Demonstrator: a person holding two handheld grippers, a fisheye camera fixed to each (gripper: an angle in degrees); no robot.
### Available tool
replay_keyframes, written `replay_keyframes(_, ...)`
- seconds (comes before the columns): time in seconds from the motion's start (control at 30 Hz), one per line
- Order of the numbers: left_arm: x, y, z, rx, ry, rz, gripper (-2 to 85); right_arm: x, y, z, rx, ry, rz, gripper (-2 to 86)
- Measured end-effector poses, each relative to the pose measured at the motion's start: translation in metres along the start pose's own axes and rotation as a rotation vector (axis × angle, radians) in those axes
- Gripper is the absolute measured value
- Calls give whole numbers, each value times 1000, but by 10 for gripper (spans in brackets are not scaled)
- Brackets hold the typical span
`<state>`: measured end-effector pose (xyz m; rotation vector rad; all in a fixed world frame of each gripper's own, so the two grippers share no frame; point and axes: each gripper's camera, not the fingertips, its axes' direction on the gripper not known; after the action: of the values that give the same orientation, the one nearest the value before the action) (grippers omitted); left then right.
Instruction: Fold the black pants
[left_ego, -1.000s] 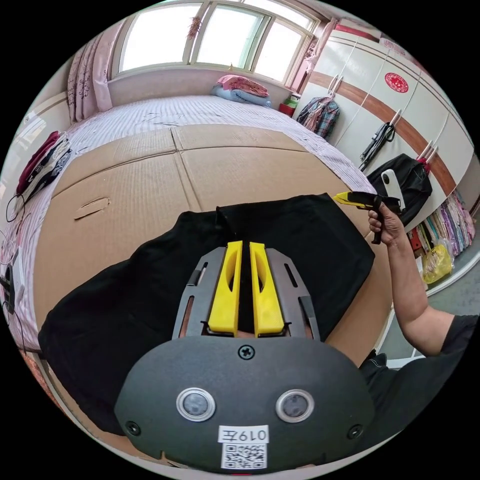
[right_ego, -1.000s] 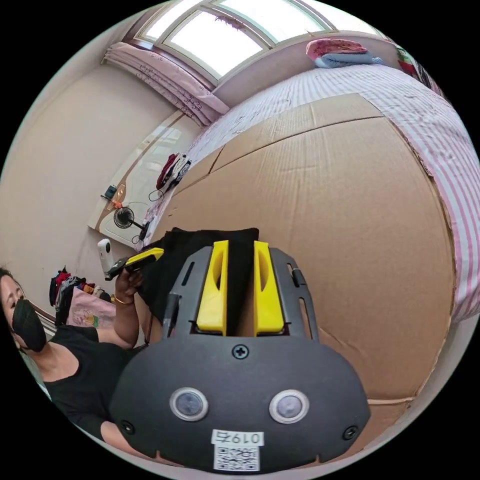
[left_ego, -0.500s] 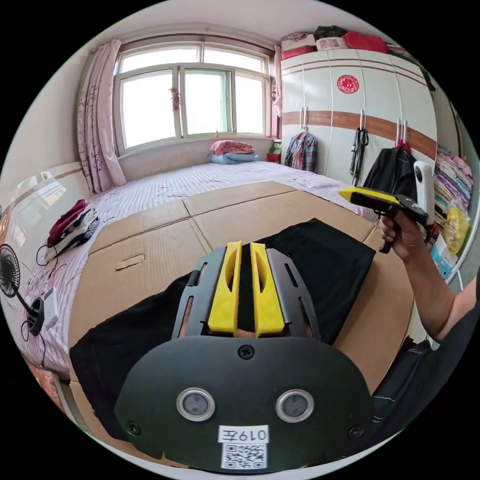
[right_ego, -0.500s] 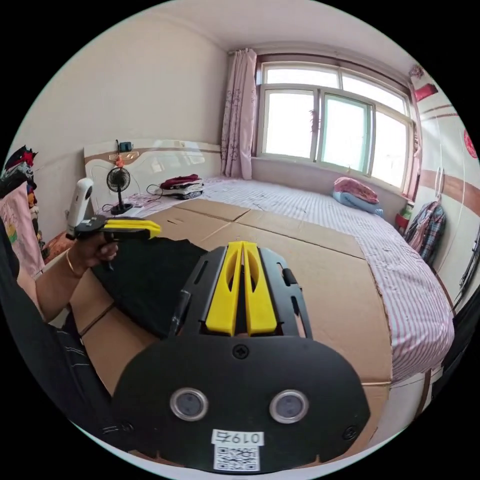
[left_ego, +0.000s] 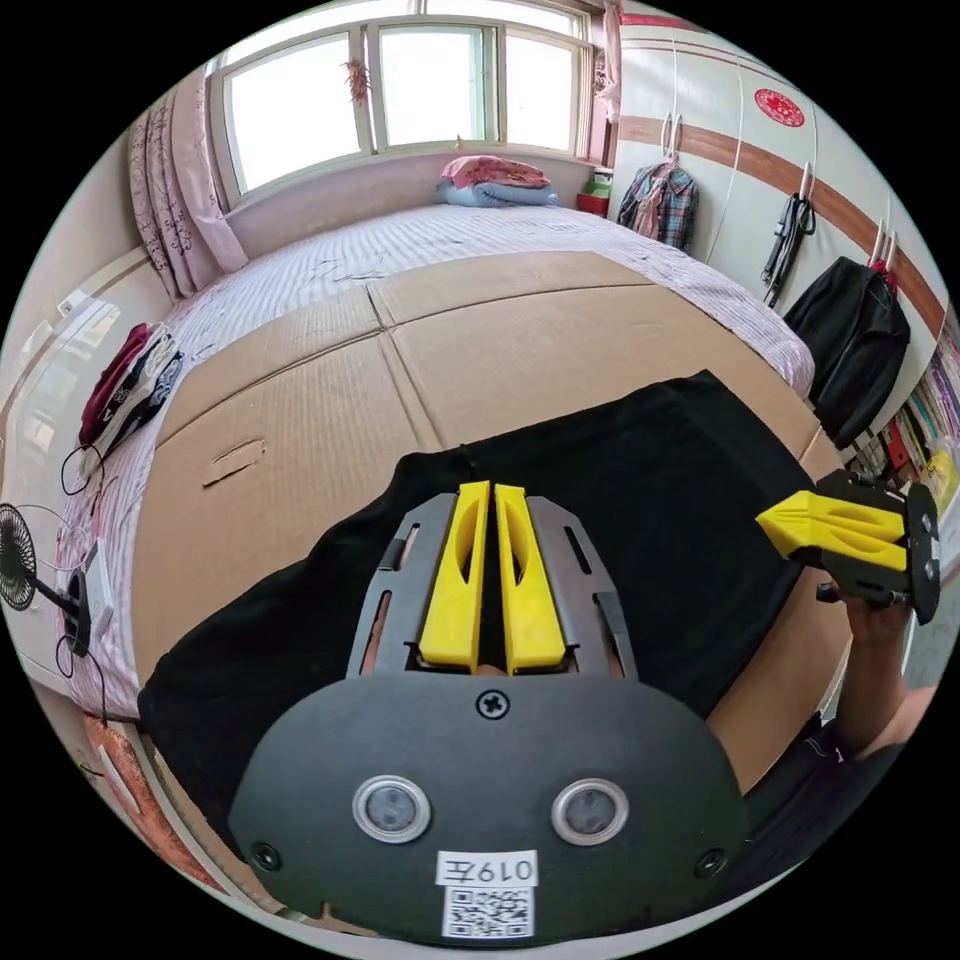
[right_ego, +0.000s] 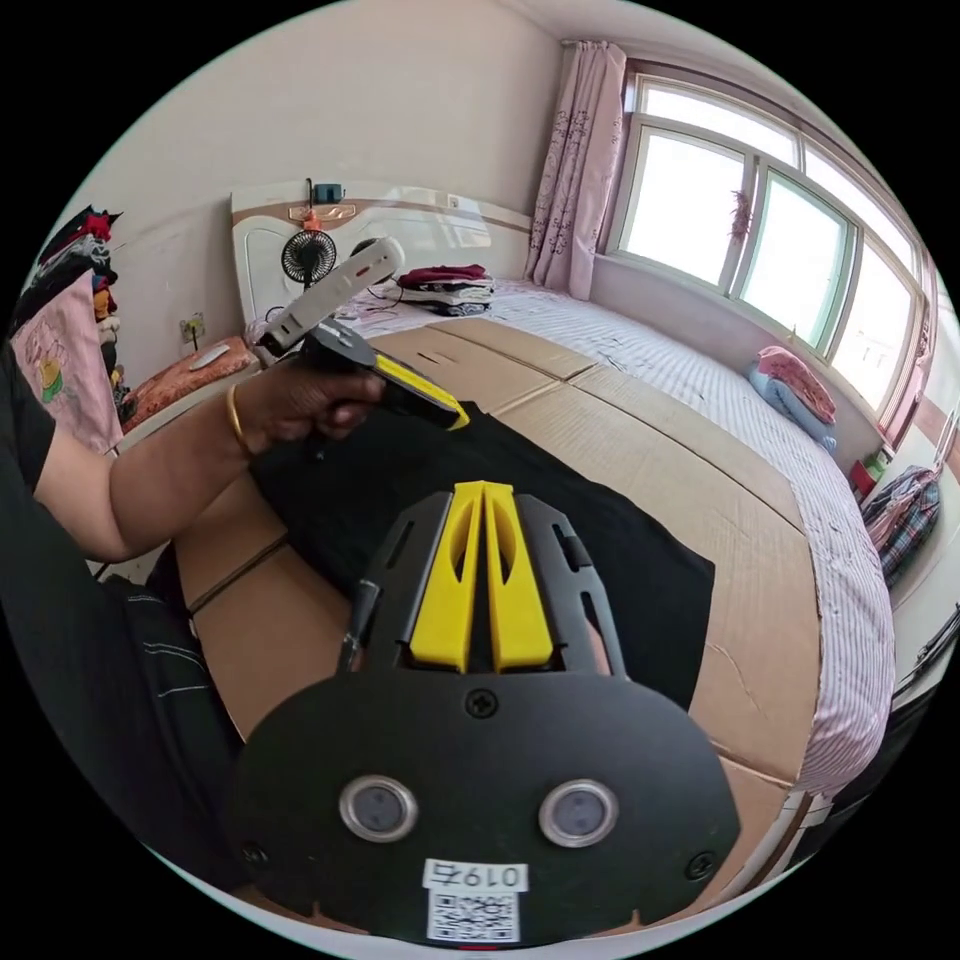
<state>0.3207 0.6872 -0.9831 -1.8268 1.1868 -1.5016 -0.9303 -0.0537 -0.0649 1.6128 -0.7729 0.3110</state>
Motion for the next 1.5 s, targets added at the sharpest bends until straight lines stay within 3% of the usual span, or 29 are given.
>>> replay_keyframes(0.23,-7,114,-124,429,29,-1,9,-135,105,-28,155,7,-153,-8)
replay_keyframes(0.33,-1,183,-159,536,-114,7,10,-189,153,-2,64,22,-201,-9)
replay_keyframes(0.43,10,229,-169,469,-220,13,13,-228,194,29,-38,1,-213,-9)
replay_keyframes(0.57,28,247,-139,99,-319,132,24,-290,247,26,-10,-127,-338,-6)
replay_keyframes(0.77,22,295,-157,124,-298,43,80,-388,364,14,62,-52,-509,42)
replay_keyframes(0.97,29,315,-149,35,-474,206,86,-457,473,30,16,-7,-646,80)
replay_keyframes(1.37,-25,338,-160,-33,-461,232,39,-487,660,37,-73,30,-689,50)
replay_keyframes(1.5,-80,360,-190,24,-337,40,60,-475,703,17,-29,-64,-627,50)
